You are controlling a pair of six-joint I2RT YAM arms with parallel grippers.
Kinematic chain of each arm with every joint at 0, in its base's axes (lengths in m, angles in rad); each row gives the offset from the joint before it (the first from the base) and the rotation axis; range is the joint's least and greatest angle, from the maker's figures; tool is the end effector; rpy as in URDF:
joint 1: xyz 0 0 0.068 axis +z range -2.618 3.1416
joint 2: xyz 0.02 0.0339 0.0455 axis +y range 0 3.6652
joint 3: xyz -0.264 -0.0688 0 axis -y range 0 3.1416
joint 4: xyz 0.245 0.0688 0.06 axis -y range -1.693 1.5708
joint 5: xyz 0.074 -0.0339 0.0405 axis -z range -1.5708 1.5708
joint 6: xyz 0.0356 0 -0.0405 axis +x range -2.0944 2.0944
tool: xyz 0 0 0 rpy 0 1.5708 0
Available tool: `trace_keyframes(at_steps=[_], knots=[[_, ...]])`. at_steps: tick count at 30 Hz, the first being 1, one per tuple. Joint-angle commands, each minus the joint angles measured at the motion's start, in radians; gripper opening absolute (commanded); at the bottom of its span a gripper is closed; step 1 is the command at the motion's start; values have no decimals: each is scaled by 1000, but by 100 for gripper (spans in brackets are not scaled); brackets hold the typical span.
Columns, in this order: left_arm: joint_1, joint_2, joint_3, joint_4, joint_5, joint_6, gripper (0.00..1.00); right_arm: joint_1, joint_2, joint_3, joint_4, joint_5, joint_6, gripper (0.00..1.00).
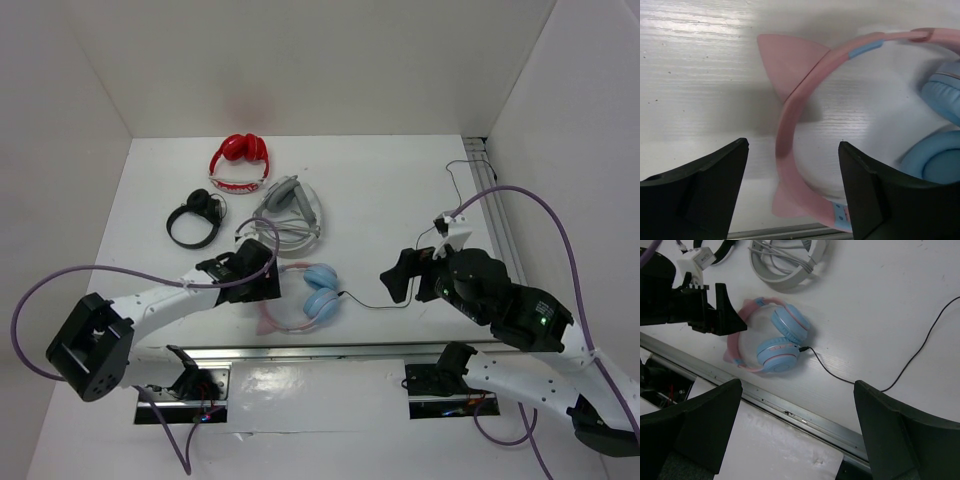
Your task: Wrap the headphones
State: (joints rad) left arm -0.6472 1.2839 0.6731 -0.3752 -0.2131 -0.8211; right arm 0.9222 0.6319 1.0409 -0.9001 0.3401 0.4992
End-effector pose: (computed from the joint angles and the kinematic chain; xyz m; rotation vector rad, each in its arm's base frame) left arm 0.1964 -0.1390 0.1846 -0.3034 2.5348 -0.3120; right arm 0.0715 0.0747 0.3712 -0.2256 2.0624 0.5382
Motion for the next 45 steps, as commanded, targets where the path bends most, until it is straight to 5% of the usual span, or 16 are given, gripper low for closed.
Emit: trace_keyframes(at_steps=[1,11,20,21,25,31,37,39,45], knots=[[-16,46,-3,-4,-72,-43,84,-6,-1,-1,86,-21,-14,100],[-75,135,-21,-31,-134,-145,77,-6,-20,8,76,-21,-14,100],[-131,198,-30,-62,-164,-217,36,-6,-29,19,66,-1,-14,100],[-131,198,-30,-62,-164,-226,24,-6,-29,19,66,-1,-14,100],[-150,207,-30,-108,-164,-249,0,-6,-29,28,66,-1,-14,100],[-305,65,52,-399,-275,-381,0,-6,-29,38,85,-26,-37,100],[-393,-285,210,-553,-290,-287,0,-6,-151,-50,361,-335,-172,99],[-393,-365,334,-646,-305,-247,0,-6,-152,-59,394,-335,-194,95],[-393,-290,789,-991,-532,-196,0,-6,18,-48,453,-444,-295,93]])
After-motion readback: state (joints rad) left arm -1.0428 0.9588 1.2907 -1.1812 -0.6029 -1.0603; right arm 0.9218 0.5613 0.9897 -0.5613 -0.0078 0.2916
